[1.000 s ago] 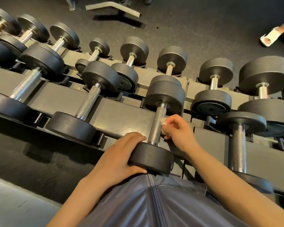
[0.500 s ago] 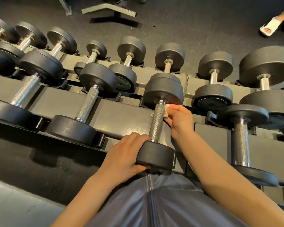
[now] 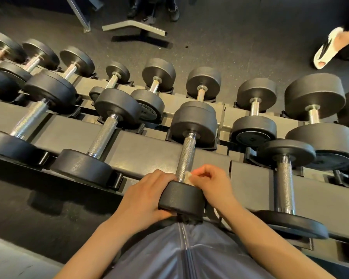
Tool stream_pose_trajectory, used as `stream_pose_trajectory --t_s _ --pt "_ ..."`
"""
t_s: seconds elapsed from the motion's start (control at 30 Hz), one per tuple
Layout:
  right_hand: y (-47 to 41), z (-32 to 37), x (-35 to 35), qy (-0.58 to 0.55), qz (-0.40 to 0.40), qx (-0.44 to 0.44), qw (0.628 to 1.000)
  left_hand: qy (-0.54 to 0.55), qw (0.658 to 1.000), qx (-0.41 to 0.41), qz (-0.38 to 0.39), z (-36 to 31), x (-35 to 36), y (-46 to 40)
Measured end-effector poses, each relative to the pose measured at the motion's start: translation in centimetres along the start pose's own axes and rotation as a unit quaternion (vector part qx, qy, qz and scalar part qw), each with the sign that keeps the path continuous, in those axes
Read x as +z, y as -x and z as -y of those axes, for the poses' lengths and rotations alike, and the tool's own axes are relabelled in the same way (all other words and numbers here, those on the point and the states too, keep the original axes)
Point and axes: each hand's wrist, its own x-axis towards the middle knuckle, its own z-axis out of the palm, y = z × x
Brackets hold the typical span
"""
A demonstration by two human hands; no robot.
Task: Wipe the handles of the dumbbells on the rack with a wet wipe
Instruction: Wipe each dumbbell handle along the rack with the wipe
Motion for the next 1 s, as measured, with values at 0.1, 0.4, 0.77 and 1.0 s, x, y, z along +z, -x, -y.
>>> stream_pose_trajectory --t_s 0.1,0.4,0.77,1.0 --pt "-1.3 1.2 -0.1 0.023 -0.047 -0.066 0.996 0.005 1.000 -0.007 0.010 -0.2 -0.1 -0.1" --pt "-5.1 1.7 0.1 -0.078 -0.198 -0.043 0.976 0.024 0.999 -0.020 0.019 -0.5 0.0 -0.1" --pt "-4.2 0.4 1.0 -0.198 -0.090 -0.033 0.976 0.036 0.999 -0.024 0.002 -0.6 0.1 0.1" --pt "-6.9 1.9 1.5 -0.302 -0.174 0.074 0.934 0.028 0.999 -0.016 -0.023 -0.4 0.5 0.0"
